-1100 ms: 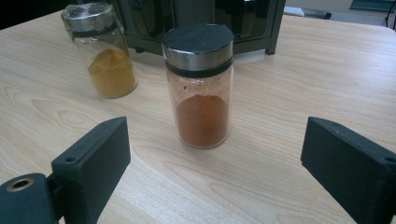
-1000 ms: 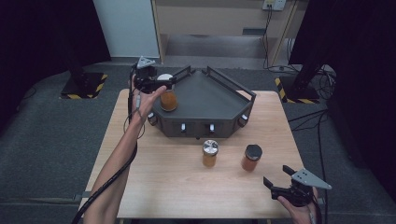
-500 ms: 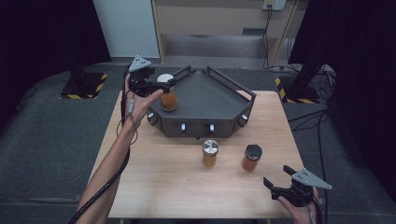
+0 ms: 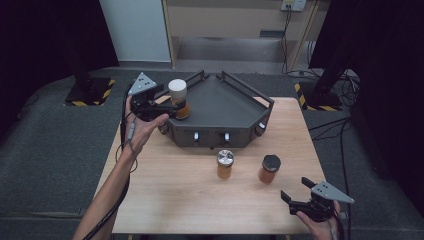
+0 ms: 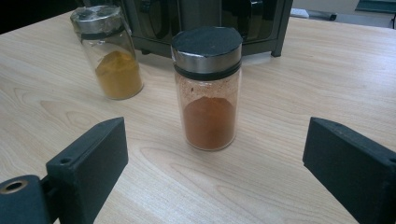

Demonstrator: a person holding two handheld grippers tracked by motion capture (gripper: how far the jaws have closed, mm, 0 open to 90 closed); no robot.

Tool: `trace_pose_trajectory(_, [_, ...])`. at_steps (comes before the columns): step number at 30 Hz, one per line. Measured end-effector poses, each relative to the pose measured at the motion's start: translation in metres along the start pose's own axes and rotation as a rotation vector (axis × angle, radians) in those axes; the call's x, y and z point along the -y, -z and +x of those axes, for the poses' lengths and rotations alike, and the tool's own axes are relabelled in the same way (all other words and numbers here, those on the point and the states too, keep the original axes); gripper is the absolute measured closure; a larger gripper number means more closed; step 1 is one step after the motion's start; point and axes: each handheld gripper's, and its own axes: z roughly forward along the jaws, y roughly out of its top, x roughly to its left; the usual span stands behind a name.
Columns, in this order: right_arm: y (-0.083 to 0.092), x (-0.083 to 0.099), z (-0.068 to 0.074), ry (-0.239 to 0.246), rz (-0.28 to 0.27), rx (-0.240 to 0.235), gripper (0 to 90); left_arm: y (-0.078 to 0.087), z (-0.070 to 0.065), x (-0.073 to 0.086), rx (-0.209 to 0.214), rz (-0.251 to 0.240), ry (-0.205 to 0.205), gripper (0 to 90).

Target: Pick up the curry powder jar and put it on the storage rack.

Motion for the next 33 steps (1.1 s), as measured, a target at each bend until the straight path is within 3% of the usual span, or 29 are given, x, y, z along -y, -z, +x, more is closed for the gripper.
trace_pose_trajectory(11, [0.000, 0.000, 0.002, -0.001, -0.003, 0.009, 5.6, 0.017, -0.004, 0.028, 0.039, -0.013, 0.004, 4.1])
trace_pose_trajectory(15, [0.000, 0.000, 0.002, -0.004, -0.004, 0.016, 5.9, 0.021, -0.006, 0.035, 0.031, -0.001, -0.007, 4.2])
trace_pose_trajectory(33, [-0.001, -0.001, 0.001, 0.005, 0.009, 0.002, 6.2, 0.055, -0.002, 0.096, 0.024, 0.018, 0.050, 4.0])
